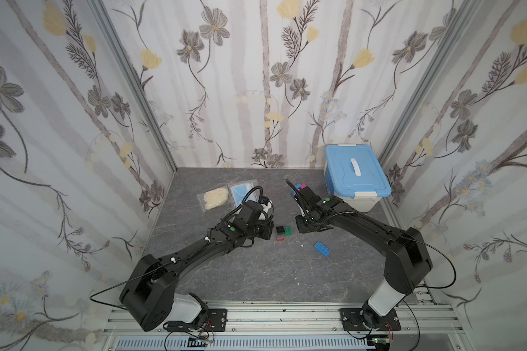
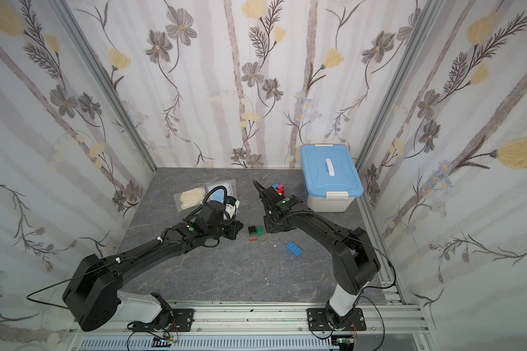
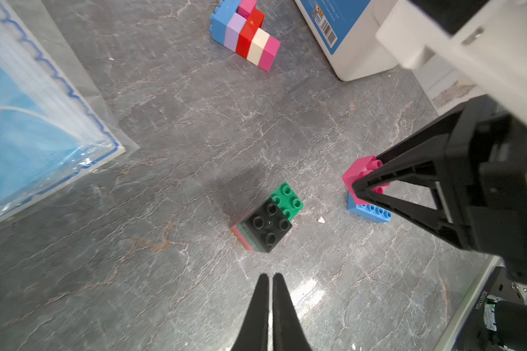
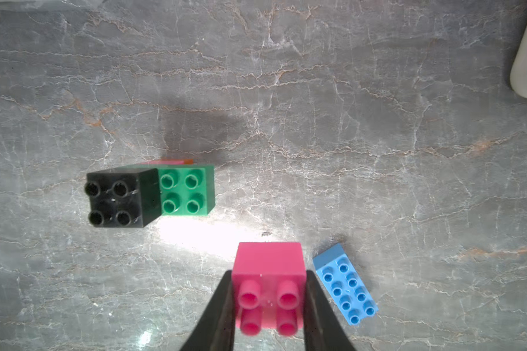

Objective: Assemble the letter p with lego
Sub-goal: Assemble the lego brick with the lego brick.

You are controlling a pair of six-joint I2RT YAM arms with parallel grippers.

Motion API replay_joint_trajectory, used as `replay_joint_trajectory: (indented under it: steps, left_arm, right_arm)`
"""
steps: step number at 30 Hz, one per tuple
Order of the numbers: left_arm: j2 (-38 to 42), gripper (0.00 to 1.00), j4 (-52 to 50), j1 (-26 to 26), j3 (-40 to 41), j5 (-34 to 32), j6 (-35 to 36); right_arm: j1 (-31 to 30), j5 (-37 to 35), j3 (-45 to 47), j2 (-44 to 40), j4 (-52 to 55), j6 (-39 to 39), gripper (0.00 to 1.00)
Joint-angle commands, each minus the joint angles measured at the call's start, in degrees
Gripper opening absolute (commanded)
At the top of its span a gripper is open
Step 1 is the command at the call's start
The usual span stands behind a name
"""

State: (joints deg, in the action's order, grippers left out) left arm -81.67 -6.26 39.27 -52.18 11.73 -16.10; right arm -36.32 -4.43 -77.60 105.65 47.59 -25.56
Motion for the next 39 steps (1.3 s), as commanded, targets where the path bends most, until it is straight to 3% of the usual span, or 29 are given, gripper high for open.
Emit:
replay_joint_trajectory:
  steps: [1, 9, 28, 39]
  left_arm:
    - [-3.37, 0.00, 6.39, -0.06, -1.11, 5.18, 0.72]
    - [-9.04, 0.00, 12.90, 0.02, -0.54, 9.50, -0.43]
    - [-10.78, 0.00, 15.40, -0.11, 2.70, 2.23, 1.40]
    - [-11.70, 0.00, 15.58, -0.16, 3.66, 1.66, 1.24]
  right_arm:
    - [0.17, 2.87, -0.78, -0.57, 0.57, 1.15, 0.23]
    - [0.23, 4.42, -1.49, -0.02, 0.04, 0.57, 0.23]
    - [0.10, 5.57, -2.44, 2.41, -0.60, 0.20, 0.23]
    - [-0.44, 5.57, -4.30, 3.35, 0.62, 0.85, 0.23]
